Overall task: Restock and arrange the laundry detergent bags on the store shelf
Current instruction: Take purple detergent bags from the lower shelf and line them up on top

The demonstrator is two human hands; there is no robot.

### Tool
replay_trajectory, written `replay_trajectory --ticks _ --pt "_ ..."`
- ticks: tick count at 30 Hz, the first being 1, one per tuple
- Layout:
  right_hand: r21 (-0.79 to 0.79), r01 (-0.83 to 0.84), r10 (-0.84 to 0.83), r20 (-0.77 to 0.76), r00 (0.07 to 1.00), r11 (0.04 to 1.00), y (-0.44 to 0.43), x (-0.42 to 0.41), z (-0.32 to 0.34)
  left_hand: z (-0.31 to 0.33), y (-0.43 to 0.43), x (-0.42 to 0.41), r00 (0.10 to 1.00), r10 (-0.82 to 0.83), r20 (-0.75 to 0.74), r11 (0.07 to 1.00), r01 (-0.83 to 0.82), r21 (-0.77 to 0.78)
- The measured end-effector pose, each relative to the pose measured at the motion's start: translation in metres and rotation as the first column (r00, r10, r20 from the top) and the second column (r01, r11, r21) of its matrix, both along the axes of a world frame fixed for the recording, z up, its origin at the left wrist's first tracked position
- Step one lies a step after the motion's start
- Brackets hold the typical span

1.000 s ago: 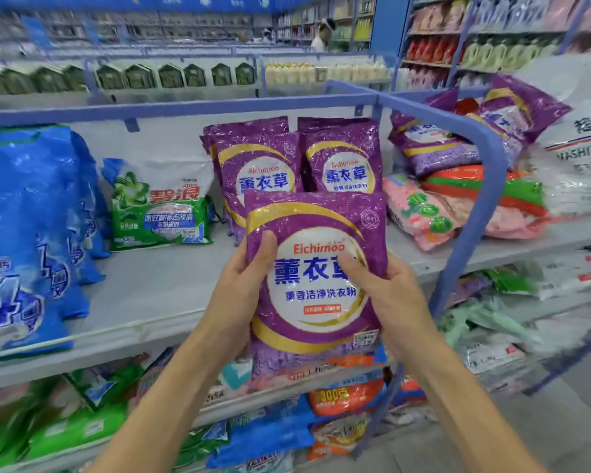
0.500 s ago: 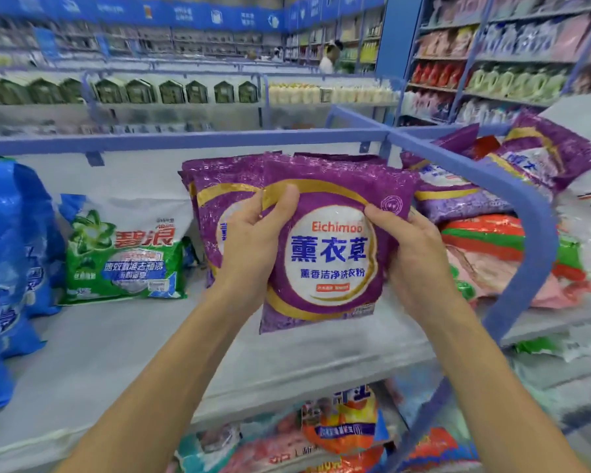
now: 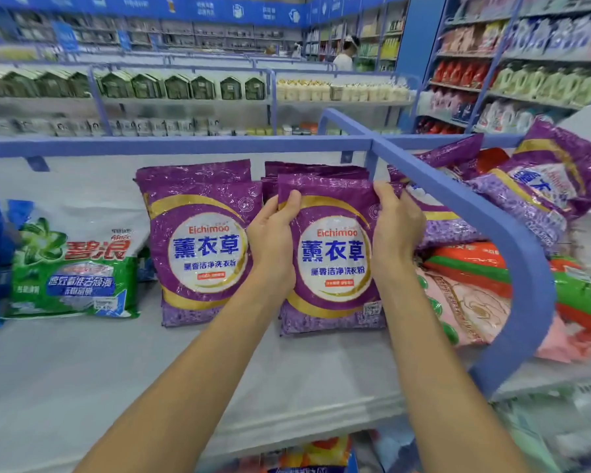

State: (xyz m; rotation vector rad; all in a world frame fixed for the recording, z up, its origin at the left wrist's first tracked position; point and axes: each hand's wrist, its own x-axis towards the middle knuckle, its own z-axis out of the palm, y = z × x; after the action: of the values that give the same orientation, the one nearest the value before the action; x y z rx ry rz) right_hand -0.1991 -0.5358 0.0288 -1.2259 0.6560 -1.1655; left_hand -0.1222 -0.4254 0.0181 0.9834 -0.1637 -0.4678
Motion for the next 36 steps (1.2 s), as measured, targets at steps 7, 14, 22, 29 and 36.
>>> replay_trajectory --ticks 7,14,22,29,36 --pt "-0.162 0.081 -0.097 -0.094 0.991 0.983 -0.008 0.010 -0.012 -0.013 0.006 0.002 0.984 -0.027 0.174 0.991 0.003 0.134" --pt "-0.103 0.094 -0.102 -0.077 0.992 0.990 -0.002 0.006 -0.006 -0.011 0.022 0.009 0.967 -0.024 0.252 0.976 -0.031 0.214" --pt "-0.367 -0.375 -0.002 -0.717 0.697 0.851 0.054 -0.078 -0.060 -0.010 0.026 0.008 0.945 -0.048 0.323 0.932 -0.074 0.355" --pt "-0.556 -0.428 -0.262 -0.777 0.573 0.712 0.054 -0.090 -0.094 -0.041 0.077 -0.031 0.796 -0.505 0.332 0.513 -0.033 0.858" --pt "-0.596 -0.393 -0.372 -0.774 0.512 0.700 0.048 -0.067 -0.095 -0.068 0.057 -0.036 0.710 -0.517 0.477 0.472 -0.228 0.851"
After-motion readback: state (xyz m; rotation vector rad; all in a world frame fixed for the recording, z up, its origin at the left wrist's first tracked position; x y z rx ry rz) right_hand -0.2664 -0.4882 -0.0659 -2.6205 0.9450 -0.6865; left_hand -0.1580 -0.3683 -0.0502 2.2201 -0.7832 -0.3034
